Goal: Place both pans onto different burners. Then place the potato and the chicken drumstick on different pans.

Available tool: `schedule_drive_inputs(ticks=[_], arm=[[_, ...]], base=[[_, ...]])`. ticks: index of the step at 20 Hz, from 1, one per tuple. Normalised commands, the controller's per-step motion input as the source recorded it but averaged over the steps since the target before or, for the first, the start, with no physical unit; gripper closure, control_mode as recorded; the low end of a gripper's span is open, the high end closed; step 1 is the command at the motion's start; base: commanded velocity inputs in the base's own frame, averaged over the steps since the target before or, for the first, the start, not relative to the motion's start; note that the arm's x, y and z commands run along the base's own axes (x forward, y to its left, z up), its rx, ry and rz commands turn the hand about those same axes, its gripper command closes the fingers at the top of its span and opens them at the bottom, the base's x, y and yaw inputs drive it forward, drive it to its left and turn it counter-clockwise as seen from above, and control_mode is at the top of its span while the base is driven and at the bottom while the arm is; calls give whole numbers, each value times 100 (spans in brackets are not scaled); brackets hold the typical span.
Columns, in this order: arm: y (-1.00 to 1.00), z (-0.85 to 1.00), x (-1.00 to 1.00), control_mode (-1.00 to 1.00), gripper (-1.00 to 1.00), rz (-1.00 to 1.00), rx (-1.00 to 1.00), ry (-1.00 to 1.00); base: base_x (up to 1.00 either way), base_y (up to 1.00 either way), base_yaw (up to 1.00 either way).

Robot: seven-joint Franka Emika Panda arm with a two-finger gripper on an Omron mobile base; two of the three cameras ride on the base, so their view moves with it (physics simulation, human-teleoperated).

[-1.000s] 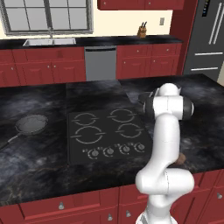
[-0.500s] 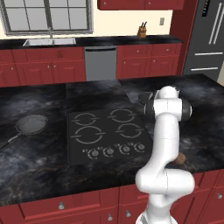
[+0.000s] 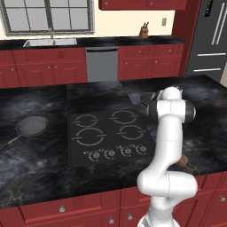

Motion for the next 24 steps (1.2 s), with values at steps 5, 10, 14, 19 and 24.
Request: schedule_drive_inputs(ticks=[5,10,14,19,24], arm=[[26,34,-69,-100,100,13,-10,-15],[24,24,-81,-100,100,15,-10,-13],[17,31,-70,-100,100,13,-2,-5],[3,28,-35,-100,100,11,0,0],[4,10,-29,-100,100,8,0,8]], base=[[0,0,0],[0,0,0],[0,0,0],[0,0,0],[0,0,0]])
